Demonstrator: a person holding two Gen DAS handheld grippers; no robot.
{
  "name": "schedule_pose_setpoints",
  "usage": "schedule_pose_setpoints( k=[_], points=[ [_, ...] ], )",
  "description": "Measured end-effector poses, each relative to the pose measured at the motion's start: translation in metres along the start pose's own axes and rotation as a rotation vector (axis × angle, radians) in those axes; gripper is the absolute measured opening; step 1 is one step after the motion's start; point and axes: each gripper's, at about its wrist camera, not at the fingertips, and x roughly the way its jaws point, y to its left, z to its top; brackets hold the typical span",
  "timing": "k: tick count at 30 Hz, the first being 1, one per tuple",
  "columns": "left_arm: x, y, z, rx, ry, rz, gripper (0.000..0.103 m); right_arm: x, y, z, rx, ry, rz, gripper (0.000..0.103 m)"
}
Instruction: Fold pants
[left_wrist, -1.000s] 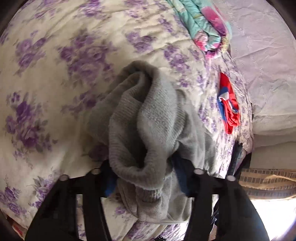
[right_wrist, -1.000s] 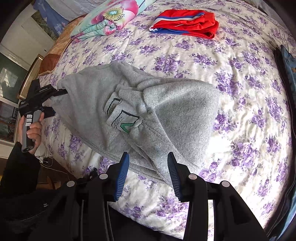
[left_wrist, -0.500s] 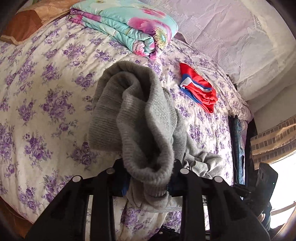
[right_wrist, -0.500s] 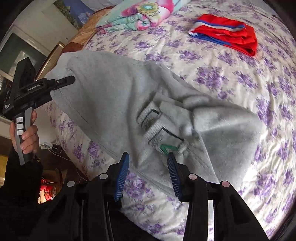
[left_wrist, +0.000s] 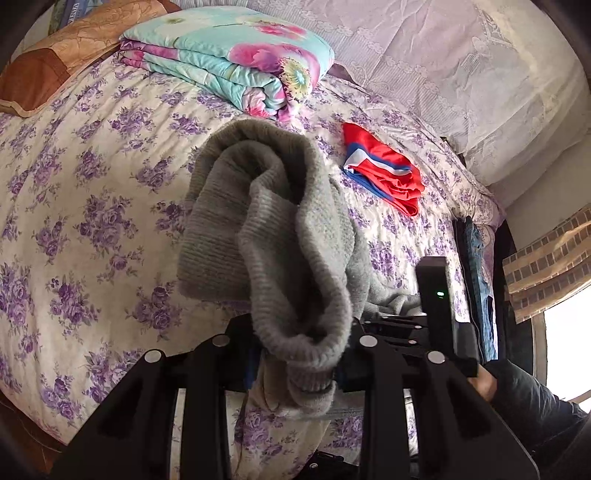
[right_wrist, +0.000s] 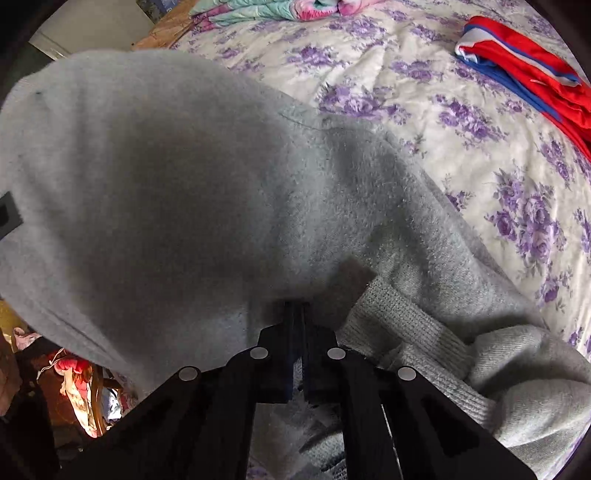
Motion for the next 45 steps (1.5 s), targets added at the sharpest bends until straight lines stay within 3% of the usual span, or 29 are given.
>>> schedule_pose_setpoints(
  k=[7, 9, 11, 14, 18, 23, 27, 30, 32, 33, 35, 40, 45],
  points=[
    [0.016, -0.048, -0.001, 0.136, 0.042, -0.033, 0.028, -0.012, -0.012, 0.006, 0.076, 0.022, 0.061, 0.001],
    [0.022, -0.066, -0.002, 0.192, 0.059, -0.028, 0.028, -0.047, -0.029, 0.001, 0.141, -0.059, 0.11, 0.003],
    [0.028, -0.085, -0.004, 0.246, 0.08, -0.032, 0.028, -0.089, -0.051, -0.012, 0.187, -0.161, 0.081, 0.003],
    [0.034, -0.115, -0.009, 0.317, 0.09, -0.054, 0.028, -0.14, -0.094, -0.045, 0.282, -0.256, -0.016, 0.003],
    [0.048, -0.159, -0.02, 0.414, 0.121, -0.114, 0.028, -0.182, -0.154, -0.113, 0.452, -0.315, -0.091, 0.003],
    [0.081, -0.215, -0.054, 0.59, 0.254, -0.142, 0.028, -0.184, -0.2, -0.203, 0.634, -0.32, -0.106, 0.003],
    [0.134, -0.235, -0.08, 0.647, 0.415, -0.117, 0.035, -0.164, -0.199, -0.235, 0.691, -0.29, -0.084, 0.003],
    [0.172, -0.242, -0.094, 0.62, 0.515, -0.136, 0.052, -0.156, -0.193, -0.236, 0.689, -0.268, -0.069, 0.003],
    [0.171, -0.253, -0.098, 0.62, 0.535, -0.179, 0.083, -0.17, -0.183, -0.229, 0.643, -0.301, -0.078, 0.003],
    [0.163, -0.258, -0.099, 0.628, 0.521, -0.201, 0.086, -0.18, -0.178, -0.224, 0.618, -0.325, -0.08, 0.003],
    [0.149, -0.26, -0.099, 0.644, 0.496, -0.221, 0.086, -0.198, -0.167, -0.214, 0.564, -0.376, -0.073, 0.007],
    [0.105, -0.228, -0.07, 0.513, 0.432, -0.289, 0.086, -0.218, -0.134, -0.184, 0.418, -0.44, 0.01, 0.007],
    [0.069, -0.19, -0.041, 0.411, 0.323, -0.231, 0.086, -0.212, -0.093, -0.144, 0.26, -0.44, 0.092, 0.007]
  ],
)
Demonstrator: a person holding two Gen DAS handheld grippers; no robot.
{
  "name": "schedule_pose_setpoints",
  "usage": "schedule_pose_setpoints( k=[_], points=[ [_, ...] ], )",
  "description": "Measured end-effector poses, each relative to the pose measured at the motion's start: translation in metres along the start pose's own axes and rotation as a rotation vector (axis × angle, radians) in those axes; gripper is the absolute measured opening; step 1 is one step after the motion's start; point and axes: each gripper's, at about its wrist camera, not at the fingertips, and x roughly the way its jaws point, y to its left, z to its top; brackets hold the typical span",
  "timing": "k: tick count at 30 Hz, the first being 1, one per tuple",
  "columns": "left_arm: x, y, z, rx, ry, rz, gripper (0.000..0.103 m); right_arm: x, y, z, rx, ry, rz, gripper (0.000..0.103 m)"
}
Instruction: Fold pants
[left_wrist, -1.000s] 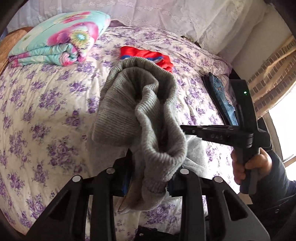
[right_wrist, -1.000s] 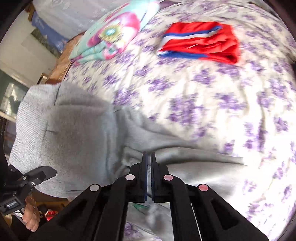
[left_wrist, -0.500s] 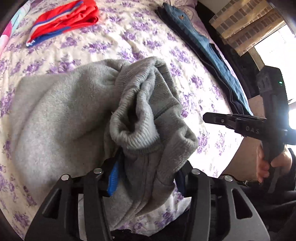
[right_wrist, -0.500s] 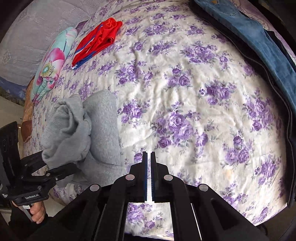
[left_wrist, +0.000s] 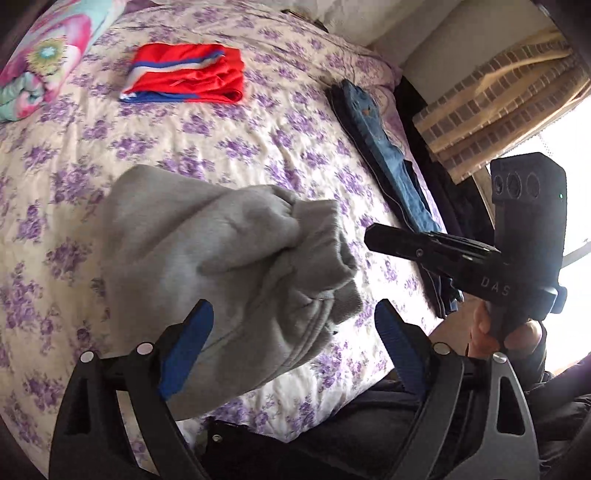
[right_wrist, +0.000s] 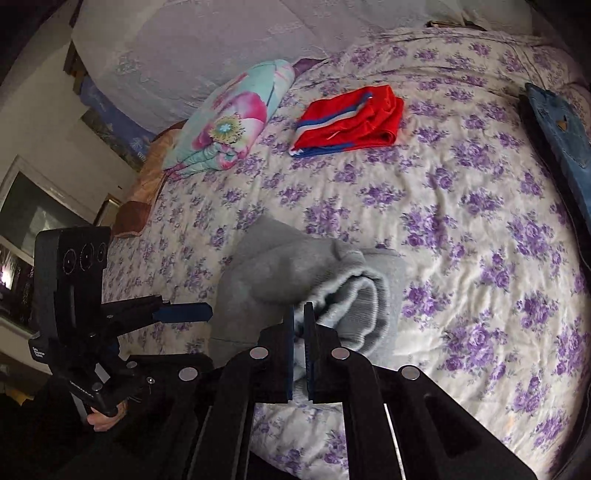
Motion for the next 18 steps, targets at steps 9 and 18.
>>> schedule_pose_setpoints(
  k=[9, 18],
  points=[
    [0.016, 0.019, 0.048, -0.021, -0.033, 0.034, 0.085, 0.043, -0.046, -0.033, 0.1, 0.175, -0.234, 0.004],
    [0.136, 0.03, 0.077, 0.007, 0.151, 0.202, 0.075, 0.063, -0.062, -0.05, 0.114, 0.141, -0.26, 0.003]
  ],
)
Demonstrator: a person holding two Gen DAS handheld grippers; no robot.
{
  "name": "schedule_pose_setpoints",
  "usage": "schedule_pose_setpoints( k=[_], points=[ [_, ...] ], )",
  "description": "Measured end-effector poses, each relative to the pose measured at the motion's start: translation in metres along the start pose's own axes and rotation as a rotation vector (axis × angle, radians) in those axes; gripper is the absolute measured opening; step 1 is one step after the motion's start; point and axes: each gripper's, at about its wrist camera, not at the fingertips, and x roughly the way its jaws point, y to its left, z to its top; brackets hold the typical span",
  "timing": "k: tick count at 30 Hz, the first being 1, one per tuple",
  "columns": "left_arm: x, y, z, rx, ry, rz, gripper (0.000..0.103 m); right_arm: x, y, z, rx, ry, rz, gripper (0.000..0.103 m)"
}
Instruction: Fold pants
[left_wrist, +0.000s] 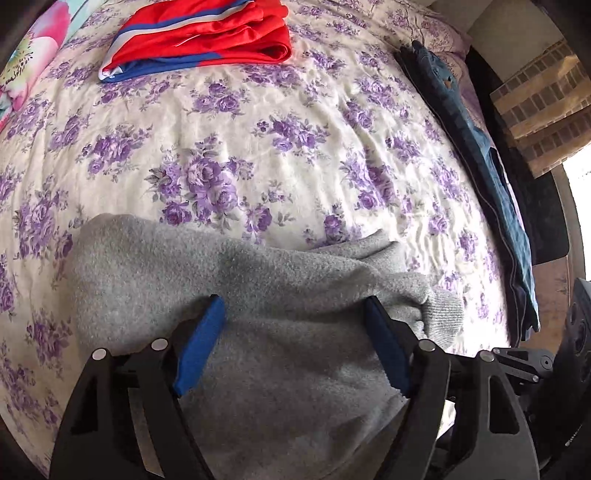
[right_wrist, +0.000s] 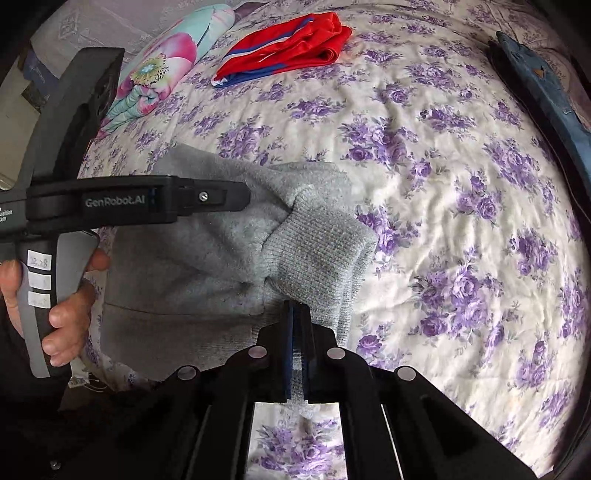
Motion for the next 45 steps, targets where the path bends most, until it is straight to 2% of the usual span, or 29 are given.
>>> schedule_pose_setpoints(
  k=[3, 6, 9, 11, 13, 18, 19, 20, 21, 22, 23, 25, 26, 28, 31, 33, 34, 35, 36, 37, 38, 39, 40, 41, 43, 45],
  points=[
    [-0.017, -0.003, 0.003, -0.003, 0.008, -0.028, 0.074, -0.008, 0.003, 0.003, -0.005, 0.031, 0.008, 0.003],
    [-0.065, 0.008, -0.008, -0.023, -0.084, -0.082, 0.071, -0.027, 0.009, 0.011, -0.011, 0.055, 0.037, 0.006],
    [-0.118, 0.032, -0.032, -0.076, -0.2, -0.076, 0.071, -0.054, 0.026, 0.027, -0.071, 0.009, 0.056, 0.018],
    [-0.139, 0.05, -0.052, -0.12, -0.233, -0.043, 0.071, -0.063, 0.042, 0.043, -0.13, -0.019, 0.067, 0.038],
    [-0.146, 0.062, -0.074, -0.153, -0.233, -0.051, 0.07, -0.058, 0.061, 0.062, -0.196, -0.024, 0.06, 0.038],
    [-0.128, 0.058, -0.122, -0.172, -0.181, -0.12, 0.065, -0.008, 0.119, 0.119, -0.344, 0.024, 0.122, 0.037],
    [-0.119, 0.054, -0.127, -0.177, -0.165, -0.146, 0.062, 0.004, 0.132, 0.126, -0.367, 0.043, 0.132, 0.031],
    [-0.11, 0.051, -0.132, -0.179, -0.149, -0.167, 0.059, 0.017, 0.144, 0.132, -0.387, 0.067, 0.149, 0.019],
    [-0.102, 0.047, -0.135, -0.174, -0.135, -0.183, 0.056, 0.028, 0.156, 0.136, -0.405, 0.09, 0.154, 0.015],
    [-0.094, 0.044, -0.137, -0.168, -0.125, -0.198, 0.051, 0.04, 0.167, 0.138, -0.423, 0.105, 0.128, 0.013],
    [-0.087, 0.042, -0.138, -0.164, -0.11, -0.207, 0.049, 0.053, 0.174, 0.141, -0.442, 0.118, 0.066, 0.013],
    [-0.066, 0.04, -0.14, -0.159, -0.055, -0.187, 0.043, 0.085, 0.176, 0.144, -0.45, 0.15, -0.088, 0.011],
    [-0.054, 0.039, -0.141, -0.159, -0.022, -0.172, 0.043, 0.102, 0.171, 0.146, -0.433, 0.177, -0.133, 0.006],
    [-0.035, 0.037, -0.145, -0.146, 0.023, -0.147, 0.043, 0.127, 0.155, 0.144, -0.385, 0.214, -0.15, 0.004],
    [-0.037, 0.03, -0.144, -0.115, 0.028, -0.114, 0.043, 0.111, 0.155, 0.143, -0.397, 0.188, -0.105, 0.005],
    [-0.047, 0.032, -0.145, -0.117, 0.018, -0.121, 0.043, 0.079, 0.152, 0.147, -0.39, 0.164, -0.061, 0.009],
    [-0.055, 0.034, -0.145, -0.123, 0.005, -0.115, 0.043, 0.057, 0.147, 0.149, -0.373, 0.132, -0.028, 0.02],
    [-0.064, 0.038, -0.145, -0.133, -0.016, -0.103, 0.044, 0.033, 0.14, 0.149, -0.356, 0.093, -0.004, 0.051],
    [-0.073, 0.044, -0.145, -0.145, -0.04, -0.103, 0.045, 0.009, 0.131, 0.146, -0.34, 0.049, 0.002, 0.067],
    [-0.083, 0.05, -0.146, -0.162, -0.069, -0.108, 0.054, -0.014, 0.121, 0.141, -0.329, -0.002, 0.001, 0.084],
    [-0.093, 0.058, -0.146, -0.184, -0.099, -0.105, 0.068, -0.033, 0.109, 0.132, -0.318, -0.041, -0.003, 0.088],
    [-0.1, 0.066, -0.146, -0.207, -0.127, -0.095, 0.076, -0.047, 0.097, 0.123, -0.301, -0.058, -0.008, 0.089],
    [-0.105, 0.077, -0.146, -0.235, -0.15, -0.084, 0.09, -0.057, 0.082, 0.11, -0.273, -0.062, -0.013, 0.092],
    [-0.106, 0.087, -0.147, -0.265, -0.16, -0.077, 0.092, -0.063, 0.067, 0.097, -0.233, -0.062, -0.018, 0.092],
    [-0.095, 0.11, -0.143, -0.34, -0.121, -0.084, 0.092, -0.067, 0.036, 0.07, -0.141, -0.049, -0.025, 0.093],
    [-0.084, 0.131, -0.142, -0.411, -0.086, -0.123, 0.092, -0.059, 0.007, 0.04, -0.046, -0.026, -0.029, 0.092]
  ],
)
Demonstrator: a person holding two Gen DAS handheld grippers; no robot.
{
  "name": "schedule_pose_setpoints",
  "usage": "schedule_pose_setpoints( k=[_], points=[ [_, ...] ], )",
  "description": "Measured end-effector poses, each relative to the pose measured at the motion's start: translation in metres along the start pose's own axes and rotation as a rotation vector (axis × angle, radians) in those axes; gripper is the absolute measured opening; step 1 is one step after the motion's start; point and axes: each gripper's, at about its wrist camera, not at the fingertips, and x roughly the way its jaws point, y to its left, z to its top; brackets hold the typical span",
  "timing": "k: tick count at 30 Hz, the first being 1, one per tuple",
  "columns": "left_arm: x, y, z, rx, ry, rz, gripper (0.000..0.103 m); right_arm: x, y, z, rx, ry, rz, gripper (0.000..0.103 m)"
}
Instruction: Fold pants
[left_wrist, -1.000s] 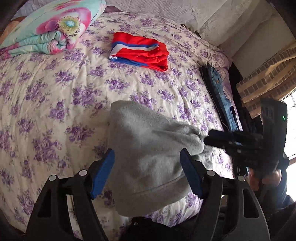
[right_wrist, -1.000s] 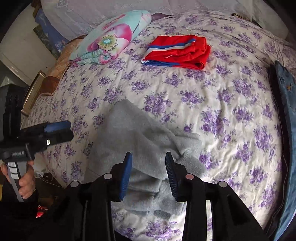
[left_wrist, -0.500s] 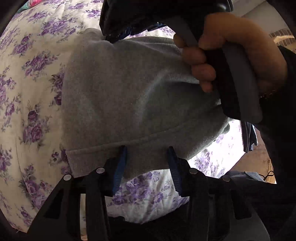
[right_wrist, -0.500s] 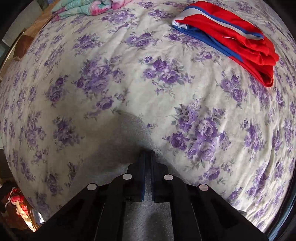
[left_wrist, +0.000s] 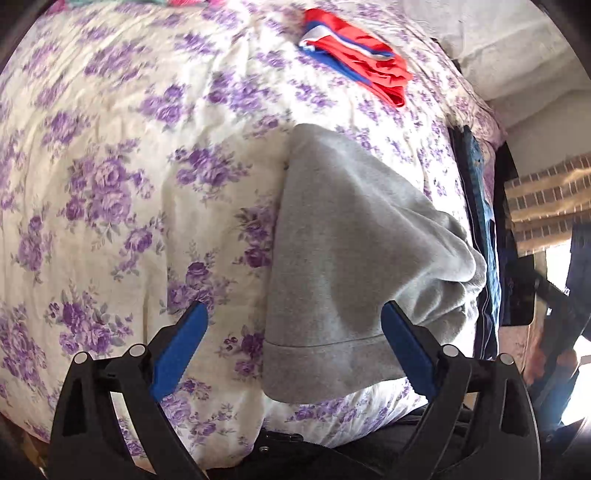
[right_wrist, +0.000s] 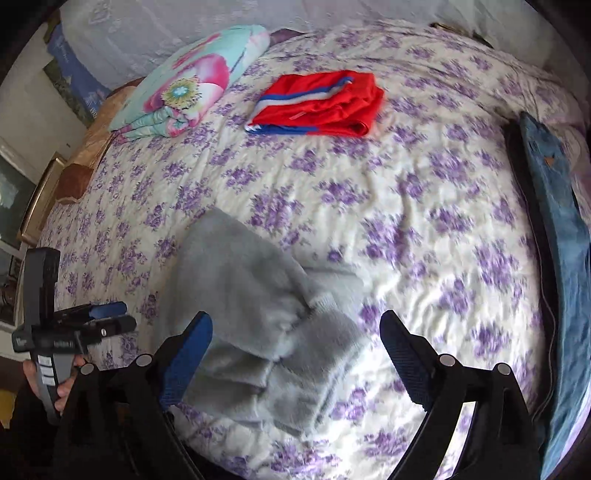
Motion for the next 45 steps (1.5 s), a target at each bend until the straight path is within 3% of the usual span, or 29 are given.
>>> schedule_pose_setpoints(
  k=[5, 10, 17, 21, 23, 26, 33, 34, 35, 36, 38, 40, 45],
  points=[
    [0.017, 0.01, -0.001, -0.039, 0.06, -0.05, 0.092, 0.019, -0.024, -0.044, 0.191, 0.065, 0.148, 0.092],
    [0.029, 0.004, -0.003, -0.021, 0.097, -0.012, 0.092, 0.029, -0.015, -0.05, 0.192, 0.074, 0.201, 0.092],
    [0.034, -0.003, -0.008, -0.006, 0.116, -0.01, 0.092, 0.086, -0.016, -0.05, 0.248, 0.167, 0.239, 0.093],
    [0.037, -0.001, -0.007, -0.016, 0.121, -0.016, 0.092, 0.116, -0.035, -0.059, 0.402, 0.264, 0.42, 0.094],
    [0.04, 0.001, -0.004, -0.03, 0.125, -0.025, 0.092, 0.116, -0.04, -0.061, 0.425, 0.255, 0.443, 0.076],
    [0.043, 0.001, 0.0, -0.045, 0.125, -0.05, 0.092, 0.11, -0.05, -0.064, 0.475, 0.245, 0.474, 0.061],
    [0.074, -0.01, 0.015, -0.06, 0.186, -0.126, 0.092, 0.114, -0.055, -0.065, 0.487, 0.263, 0.49, 0.063],
    [0.082, -0.013, 0.017, -0.06, 0.202, -0.142, 0.089, 0.115, -0.055, -0.065, 0.488, 0.264, 0.491, 0.064],
    [0.087, -0.017, 0.017, -0.056, 0.211, -0.154, 0.076, 0.116, -0.055, -0.065, 0.488, 0.263, 0.49, 0.064],
    [0.088, -0.02, 0.018, -0.048, 0.203, -0.139, 0.075, 0.117, -0.054, -0.063, 0.484, 0.257, 0.488, 0.064],
    [0.076, -0.03, 0.017, -0.01, 0.179, -0.145, 0.052, 0.113, -0.049, -0.062, 0.444, 0.234, 0.462, 0.063],
    [0.059, -0.044, 0.014, 0.061, 0.146, -0.117, 0.038, 0.103, -0.034, -0.058, 0.358, 0.2, 0.399, 0.061],
    [0.031, -0.074, 0.007, 0.174, 0.088, -0.034, 0.033, 0.073, -0.009, -0.044, 0.207, 0.109, 0.271, 0.056]
  ],
)
